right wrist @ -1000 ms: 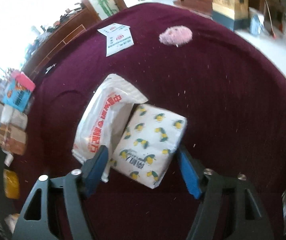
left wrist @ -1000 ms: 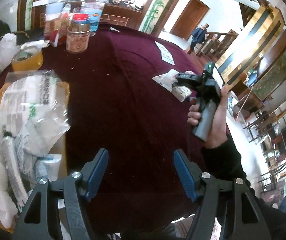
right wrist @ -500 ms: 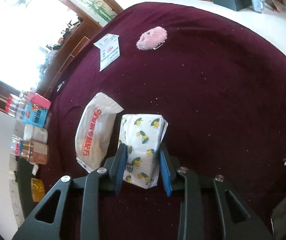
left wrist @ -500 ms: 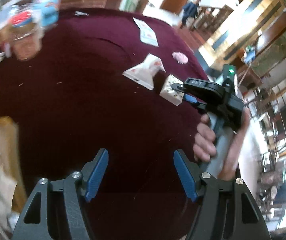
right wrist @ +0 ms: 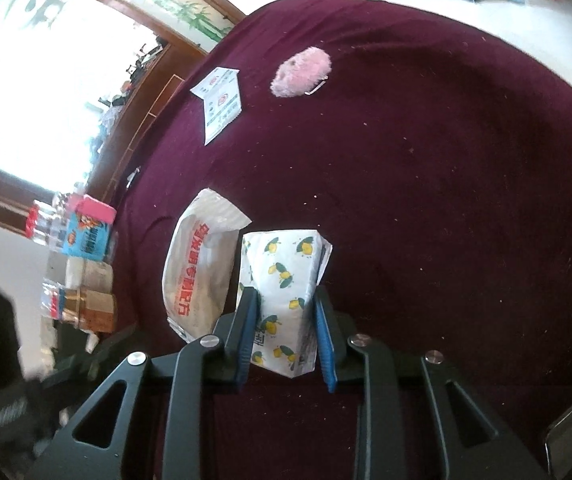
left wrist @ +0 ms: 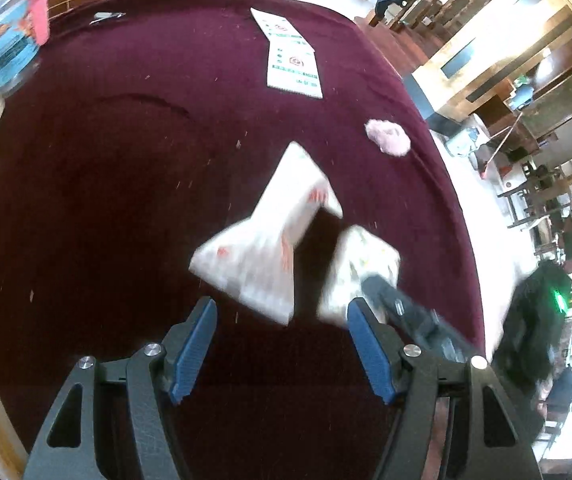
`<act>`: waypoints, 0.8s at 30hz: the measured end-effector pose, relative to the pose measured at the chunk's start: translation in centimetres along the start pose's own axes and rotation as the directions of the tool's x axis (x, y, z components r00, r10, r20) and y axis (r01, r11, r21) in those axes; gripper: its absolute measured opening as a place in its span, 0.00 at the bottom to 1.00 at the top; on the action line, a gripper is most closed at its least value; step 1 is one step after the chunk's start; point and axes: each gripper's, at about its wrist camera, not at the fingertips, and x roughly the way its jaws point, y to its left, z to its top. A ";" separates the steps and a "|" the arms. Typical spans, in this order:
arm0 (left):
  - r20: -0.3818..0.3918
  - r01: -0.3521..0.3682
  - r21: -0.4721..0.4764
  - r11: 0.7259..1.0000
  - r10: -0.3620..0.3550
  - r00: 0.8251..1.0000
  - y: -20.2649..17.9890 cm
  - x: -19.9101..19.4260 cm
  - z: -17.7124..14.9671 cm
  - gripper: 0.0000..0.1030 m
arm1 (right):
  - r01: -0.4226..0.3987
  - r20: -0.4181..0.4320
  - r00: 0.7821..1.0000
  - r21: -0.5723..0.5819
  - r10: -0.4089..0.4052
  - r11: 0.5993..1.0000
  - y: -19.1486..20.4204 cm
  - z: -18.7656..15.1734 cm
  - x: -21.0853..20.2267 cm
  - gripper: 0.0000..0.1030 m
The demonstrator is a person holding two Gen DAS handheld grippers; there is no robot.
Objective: Organize soft objects
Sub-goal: 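Grasp the lemon-print white packet with right gripper while left grasps white red-print bag, then carry the lemon-print packet and white bag over the tray with both grippers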
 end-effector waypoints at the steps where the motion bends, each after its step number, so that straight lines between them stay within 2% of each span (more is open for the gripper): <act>1: 0.005 -0.009 0.012 1.000 0.009 1.000 -0.3 0.5 0.9 0.68 | -0.004 0.002 1.000 0.011 0.004 1.000 -0.2 0.1 0.0 0.26; 4: 0.027 -0.029 0.012 1.000 0.029 0.999 -0.6 1.1 2.6 0.68 | -0.007 -0.011 1.000 0.049 0.007 0.999 -0.7 0.3 0.3 0.26; 5: 0.022 -0.036 0.018 0.999 0.035 0.999 -0.8 1.6 3.2 0.63 | -0.010 -0.013 1.000 0.054 0.011 0.998 -0.8 0.4 0.3 0.26; 7: 0.016 -0.067 0.022 0.998 0.067 0.998 -0.9 2.6 4.0 0.51 | -0.008 -0.011 1.000 0.053 0.008 0.999 -0.6 0.4 0.4 0.26; 9: -0.005 -0.096 0.030 0.995 0.096 0.995 -1.0 3.7 4.6 0.26 | -0.003 -0.008 1.000 0.048 0.003 0.999 -0.4 0.3 0.4 0.26; 12: -0.064 -0.123 0.037 0.992 0.125 0.990 -0.8 5.3 4.4 0.24 | -0.009 -0.004 1.000 0.043 0.009 0.999 -0.3 0.3 0.4 0.26; 16: -0.066 -0.113 0.022 0.993 0.114 0.991 -0.1 4.1 3.1 0.23 | -0.068 -0.005 0.998 0.023 0.068 0.997 0.0 0.2 0.4 0.26; 21: -0.038 -0.056 -0.042 0.998 0.054 0.998 2.1 -0.5 -0.7 0.23 | -0.122 0.061 0.990 -0.115 0.129 0.986 2.8 -0.6 -1.4 0.26; 24: 0.004 -0.003 -0.109 0.994 0.004 1.000 3.4 -4.4 -4.3 0.23 | -0.190 0.041 0.979 -0.195 0.201 0.962 4.5 -1.4 -1.8 0.26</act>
